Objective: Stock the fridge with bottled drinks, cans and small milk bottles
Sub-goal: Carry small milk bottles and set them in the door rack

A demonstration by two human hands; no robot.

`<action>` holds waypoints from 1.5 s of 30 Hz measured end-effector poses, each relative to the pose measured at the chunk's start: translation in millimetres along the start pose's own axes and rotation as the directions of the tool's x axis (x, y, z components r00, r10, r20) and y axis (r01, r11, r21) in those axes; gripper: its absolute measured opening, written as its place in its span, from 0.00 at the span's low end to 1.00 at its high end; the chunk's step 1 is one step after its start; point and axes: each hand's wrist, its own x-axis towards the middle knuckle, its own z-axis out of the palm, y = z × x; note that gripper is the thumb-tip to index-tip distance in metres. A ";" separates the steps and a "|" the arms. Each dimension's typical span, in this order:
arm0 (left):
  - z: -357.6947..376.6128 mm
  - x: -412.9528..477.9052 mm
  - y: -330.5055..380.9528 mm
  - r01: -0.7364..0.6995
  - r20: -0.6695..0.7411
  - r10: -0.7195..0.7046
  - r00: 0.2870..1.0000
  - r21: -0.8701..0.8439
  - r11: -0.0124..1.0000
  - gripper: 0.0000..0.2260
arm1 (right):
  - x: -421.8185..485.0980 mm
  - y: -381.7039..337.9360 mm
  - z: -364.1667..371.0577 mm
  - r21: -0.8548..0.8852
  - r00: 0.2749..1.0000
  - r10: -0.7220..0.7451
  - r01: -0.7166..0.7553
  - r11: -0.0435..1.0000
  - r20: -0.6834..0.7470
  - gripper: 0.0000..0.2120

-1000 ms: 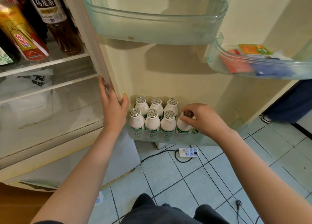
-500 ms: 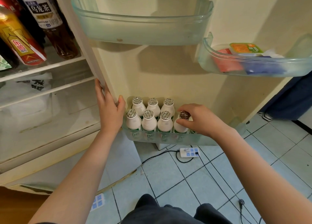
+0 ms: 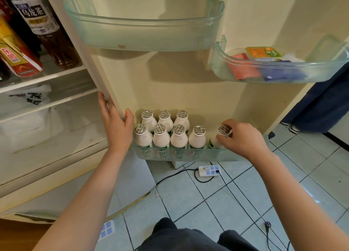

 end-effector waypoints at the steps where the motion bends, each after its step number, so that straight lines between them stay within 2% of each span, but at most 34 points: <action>1: 0.2 0.1 0.2 0.003 -0.004 -0.003 1.000 0.004 1.000 0.26 | 0.3 1.0 0.2 0.001 1.000 0.013 -0.013 1.000 -0.014 0.16; 5: 0.4 -0.6 2.2 0.013 -0.012 -0.013 1.000 0.008 1.000 0.27 | 10.4 2.4 0.8 0.009 0.999 -0.047 0.047 0.999 -0.021 0.17; 11: 1.4 -0.3 1.2 0.019 -0.016 -0.018 1.000 0.021 1.000 0.28 | 43.4 -2.1 2.7 0.072 0.988 -0.121 0.114 0.991 0.096 0.20; 15: 3.0 0.9 -0.5 -0.009 -0.040 0.010 0.999 0.031 0.999 0.27 | 60.3 -10.7 4.3 0.160 0.966 -0.195 0.168 0.973 0.171 0.22; 18: 4.4 0.9 -1.5 -0.014 -0.052 0.016 0.999 0.036 0.999 0.27 | 65.2 -11.4 6.0 0.246 0.962 -0.204 0.156 0.956 0.180 0.22; 21: 5.4 1.1 -2.5 -0.019 -0.053 0.022 0.998 0.046 0.999 0.27 | 64.5 -9.5 10.1 0.336 0.984 -0.142 0.097 0.937 0.112 0.20; 25: 5.9 1.2 -4.4 -0.025 -0.057 0.028 0.998 0.053 0.998 0.27 | 62.9 -8.9 18.8 0.416 0.999 0.009 -0.026 0.909 0.043 0.21; 29: 6.7 0.7 -4.8 -0.025 -0.062 0.028 0.998 0.052 0.998 0.28 | 61.1 -8.6 23.8 0.459 0.984 0.131 -0.171 0.872 0.118 0.23; 35: 9.6 0.3 -4.7 -0.001 -0.072 0.003 0.997 0.032 0.999 0.29 | 63.5 -10.6 21.3 0.544 0.974 0.068 -0.179 0.819 0.218 0.18; 41: 9.2 0.0 -4.3 -0.002 -0.074 0.005 0.997 0.036 0.999 0.29 | 65.5 -24.1 22.1 0.659 0.932 0.094 -0.316 0.682 0.350 0.16; 45: 9.1 0.3 -3.9 0.018 -0.058 -0.017 0.998 0.017 1.000 0.29 | 65.6 -30.7 22.7 0.678 0.924 0.099 -0.340 0.652 0.369 0.15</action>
